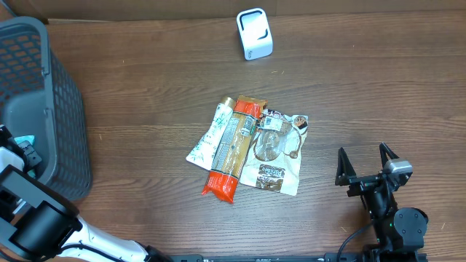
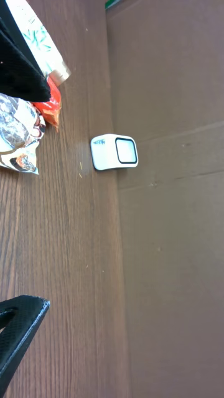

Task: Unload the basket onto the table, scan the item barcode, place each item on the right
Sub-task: 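Reach the left gripper into the basket and grasp the mint-green tissue packet, then carry the tissue packet to the table and release it, raise left gripper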

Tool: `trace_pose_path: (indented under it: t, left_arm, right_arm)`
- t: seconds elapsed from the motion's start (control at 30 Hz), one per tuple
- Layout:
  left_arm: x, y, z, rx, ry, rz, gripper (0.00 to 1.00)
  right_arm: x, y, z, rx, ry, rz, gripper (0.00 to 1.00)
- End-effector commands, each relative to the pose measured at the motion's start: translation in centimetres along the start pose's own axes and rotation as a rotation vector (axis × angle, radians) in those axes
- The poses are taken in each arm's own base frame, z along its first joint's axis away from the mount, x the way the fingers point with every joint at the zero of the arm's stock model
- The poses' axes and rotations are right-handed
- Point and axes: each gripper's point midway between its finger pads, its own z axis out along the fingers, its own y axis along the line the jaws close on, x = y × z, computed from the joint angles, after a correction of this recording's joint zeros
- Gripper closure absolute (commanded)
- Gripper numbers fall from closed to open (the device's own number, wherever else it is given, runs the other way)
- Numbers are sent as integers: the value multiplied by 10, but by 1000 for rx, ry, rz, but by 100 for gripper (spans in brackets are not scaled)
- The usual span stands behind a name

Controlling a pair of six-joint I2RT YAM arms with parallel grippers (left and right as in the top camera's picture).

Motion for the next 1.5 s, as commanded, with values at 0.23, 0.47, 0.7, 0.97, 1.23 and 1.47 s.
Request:
trace_pose_path:
  t: [0.23, 0.47, 0.7, 0.97, 1.23, 1.47]
  left_arm:
    - [-6, -52, -12, 315, -27, -125, 96]
    - [-114, -49, -145, 563, -301, -410, 96]
    - [-140, -55, -316, 786, -507, -369, 96]
    - [-53, -139, -372, 877, -274, -154, 96]
    - [31, -245, -325, 666, -54, 278, 96]
    - [101, -313, -262, 588, 113, 483, 96]
  right_arm:
    - [3, 2, 0, -11, 0, 3, 0]
    - [3, 2, 0, -10, 0, 3, 0]
    - [3, 2, 0, -11, 0, 3, 0]
    - [3, 2, 0, -10, 0, 3, 0]
    - [3, 2, 0, -11, 0, 3, 0]
    - [3, 2, 0, -11, 0, 3, 0]
